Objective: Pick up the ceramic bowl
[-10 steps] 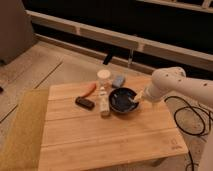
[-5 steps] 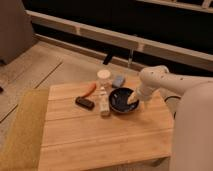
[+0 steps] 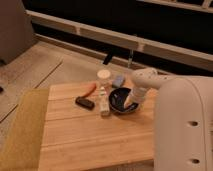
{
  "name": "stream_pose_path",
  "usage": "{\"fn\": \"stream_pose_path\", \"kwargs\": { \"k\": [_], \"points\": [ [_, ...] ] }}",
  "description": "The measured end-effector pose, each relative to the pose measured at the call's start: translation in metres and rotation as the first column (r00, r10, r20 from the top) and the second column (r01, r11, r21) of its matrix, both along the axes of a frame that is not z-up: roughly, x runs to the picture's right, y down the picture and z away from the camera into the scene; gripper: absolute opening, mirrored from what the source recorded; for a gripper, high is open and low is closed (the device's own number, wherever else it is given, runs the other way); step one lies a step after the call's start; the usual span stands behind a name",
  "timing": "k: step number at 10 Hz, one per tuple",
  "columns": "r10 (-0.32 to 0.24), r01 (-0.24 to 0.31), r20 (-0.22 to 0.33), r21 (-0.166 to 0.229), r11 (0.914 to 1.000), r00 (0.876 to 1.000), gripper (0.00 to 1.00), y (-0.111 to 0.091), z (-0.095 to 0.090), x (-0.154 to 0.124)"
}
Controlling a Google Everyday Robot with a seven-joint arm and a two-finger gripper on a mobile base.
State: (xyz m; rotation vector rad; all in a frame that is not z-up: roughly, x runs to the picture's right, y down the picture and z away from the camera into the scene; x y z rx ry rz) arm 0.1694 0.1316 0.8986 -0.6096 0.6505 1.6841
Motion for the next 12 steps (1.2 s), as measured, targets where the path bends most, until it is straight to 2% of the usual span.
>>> {"fn": "stream_pose_path", "kwargs": {
  "k": [2, 3, 5, 8, 9, 10, 11, 12],
  "points": [
    [-0.013, 0.013, -0.001, -0.024, 0.9996, 1.0, 0.34, 0.006, 0.005, -0.001],
    [-0.018, 0.018, -0.005, -0.024, 0.9995, 1.0, 0.21, 0.005, 0.007, 0.0],
    [-0.017, 0.017, -0.013, -0.016, 0.9997, 1.0, 0.03, -0.002, 0.004, -0.001],
    [0.002, 0.0, -0.044, 0.039, 0.9992, 0.999, 0.0, -0.022, -0.012, 0.008],
    [0.008, -0.005, -0.054, 0.064, 0.9979, 0.998, 0.0, -0.03, -0.02, 0.011],
    [0.002, 0.007, -0.064, 0.14, 0.9901, 0.998, 0.0, -0.057, -0.039, 0.015],
    [-0.015, 0.027, -0.063, 0.197, 0.98, 0.998, 0.0, -0.077, -0.054, 0.012],
    [-0.029, 0.041, -0.05, 0.265, 0.9633, 0.998, 0.0, -0.101, -0.072, 0.002]
  ]
}}
